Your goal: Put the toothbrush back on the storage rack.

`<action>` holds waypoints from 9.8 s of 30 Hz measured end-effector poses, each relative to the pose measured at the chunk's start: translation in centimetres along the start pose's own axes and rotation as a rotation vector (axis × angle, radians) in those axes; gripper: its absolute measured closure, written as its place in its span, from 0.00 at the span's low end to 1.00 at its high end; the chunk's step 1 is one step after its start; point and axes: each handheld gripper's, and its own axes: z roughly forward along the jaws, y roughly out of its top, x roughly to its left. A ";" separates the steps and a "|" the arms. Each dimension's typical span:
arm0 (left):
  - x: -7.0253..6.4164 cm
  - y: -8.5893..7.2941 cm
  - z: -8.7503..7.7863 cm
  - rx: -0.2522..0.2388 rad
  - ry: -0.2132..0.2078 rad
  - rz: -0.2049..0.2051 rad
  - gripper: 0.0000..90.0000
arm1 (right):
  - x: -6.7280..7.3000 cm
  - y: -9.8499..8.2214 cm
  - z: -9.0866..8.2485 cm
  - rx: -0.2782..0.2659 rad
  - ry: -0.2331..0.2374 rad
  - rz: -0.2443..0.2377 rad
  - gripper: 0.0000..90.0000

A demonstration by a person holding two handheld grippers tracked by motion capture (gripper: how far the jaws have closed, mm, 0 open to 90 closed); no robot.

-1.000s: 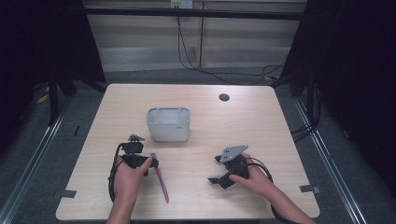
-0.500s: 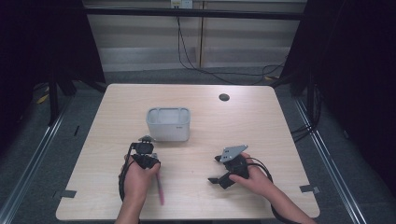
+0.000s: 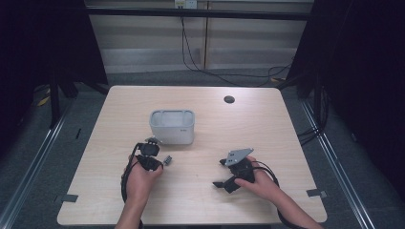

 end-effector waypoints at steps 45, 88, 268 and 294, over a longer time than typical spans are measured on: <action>4.2 0.5 -8.8 -0.496 -0.197 -0.064 0.93 | 0.0 0.0 0.0 0.000 -0.002 -0.001 0.13; 5.7 3.5 -11.6 -0.788 -0.237 -0.111 0.93 | 0.0 0.0 0.0 0.000 -0.002 -0.001 0.13; 5.9 5.1 -3.4 -0.736 -0.126 -0.080 0.91 | 0.0 0.0 0.0 -0.002 -0.003 -0.002 0.13; 5.1 4.7 -3.4 -0.704 -0.104 -0.033 0.89 | 0.0 0.0 0.0 -0.003 -0.004 -0.002 0.13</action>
